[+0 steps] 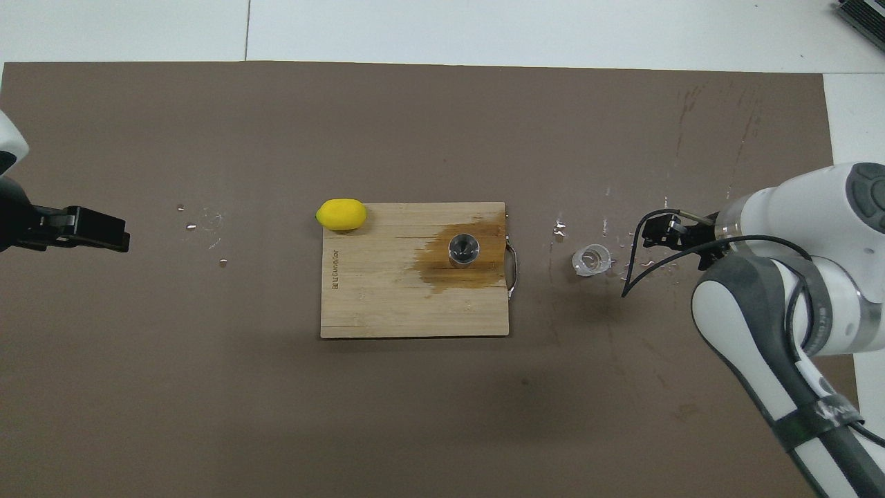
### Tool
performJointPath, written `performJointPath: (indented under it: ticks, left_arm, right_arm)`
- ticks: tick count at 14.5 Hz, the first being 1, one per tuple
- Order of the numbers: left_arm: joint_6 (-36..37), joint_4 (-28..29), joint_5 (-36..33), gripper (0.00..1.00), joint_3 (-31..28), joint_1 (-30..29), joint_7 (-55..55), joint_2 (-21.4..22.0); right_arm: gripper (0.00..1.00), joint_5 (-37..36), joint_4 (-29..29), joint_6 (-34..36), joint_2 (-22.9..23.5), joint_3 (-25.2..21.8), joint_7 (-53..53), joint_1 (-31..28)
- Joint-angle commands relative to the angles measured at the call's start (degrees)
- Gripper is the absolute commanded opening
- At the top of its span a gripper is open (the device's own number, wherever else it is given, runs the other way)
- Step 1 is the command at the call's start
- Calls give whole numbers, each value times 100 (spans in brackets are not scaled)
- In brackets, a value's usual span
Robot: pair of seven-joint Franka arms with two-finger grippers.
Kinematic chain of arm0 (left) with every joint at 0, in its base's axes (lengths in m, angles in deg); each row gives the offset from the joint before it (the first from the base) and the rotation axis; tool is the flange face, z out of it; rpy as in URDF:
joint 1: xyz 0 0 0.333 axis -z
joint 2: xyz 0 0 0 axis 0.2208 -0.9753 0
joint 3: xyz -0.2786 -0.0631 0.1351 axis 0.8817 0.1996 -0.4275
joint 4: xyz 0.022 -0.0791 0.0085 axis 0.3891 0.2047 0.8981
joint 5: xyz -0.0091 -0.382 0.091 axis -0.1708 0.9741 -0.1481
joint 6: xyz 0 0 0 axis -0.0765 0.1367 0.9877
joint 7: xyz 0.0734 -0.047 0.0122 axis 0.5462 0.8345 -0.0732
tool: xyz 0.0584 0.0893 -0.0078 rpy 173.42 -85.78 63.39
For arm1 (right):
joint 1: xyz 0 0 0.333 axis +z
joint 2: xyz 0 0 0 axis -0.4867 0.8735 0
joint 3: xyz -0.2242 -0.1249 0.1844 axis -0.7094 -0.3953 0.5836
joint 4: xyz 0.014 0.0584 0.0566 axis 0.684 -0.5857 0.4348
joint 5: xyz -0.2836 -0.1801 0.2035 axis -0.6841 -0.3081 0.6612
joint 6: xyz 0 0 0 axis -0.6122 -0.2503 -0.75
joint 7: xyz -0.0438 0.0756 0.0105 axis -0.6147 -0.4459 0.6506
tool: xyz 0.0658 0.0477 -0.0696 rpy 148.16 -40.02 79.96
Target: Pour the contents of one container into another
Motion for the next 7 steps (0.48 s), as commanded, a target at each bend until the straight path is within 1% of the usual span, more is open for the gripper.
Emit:
performJointPath:
  ticks: [1, 3, 5, 7]
  left_arm:
    - [47, 136, 28, 100, -38, 28, -55, 150]
    - [47, 136, 28, 100, -38, 28, -55, 150]
    - [56, 136, 28, 100, -38, 28, -55, 150]
    - [56, 136, 28, 100, -38, 28, -55, 150]
  right_arm:
    - [100, -168, 635, 893, -231, 16, 593, -93]
    - [100, -177, 1276, 1543, -240, -46, 874, -146]
    - [100, -526, 2031, 2036, -153, -2, 981, -164]
    - [100, -599, 2342, 2398, -144, -19, 1024, -147]
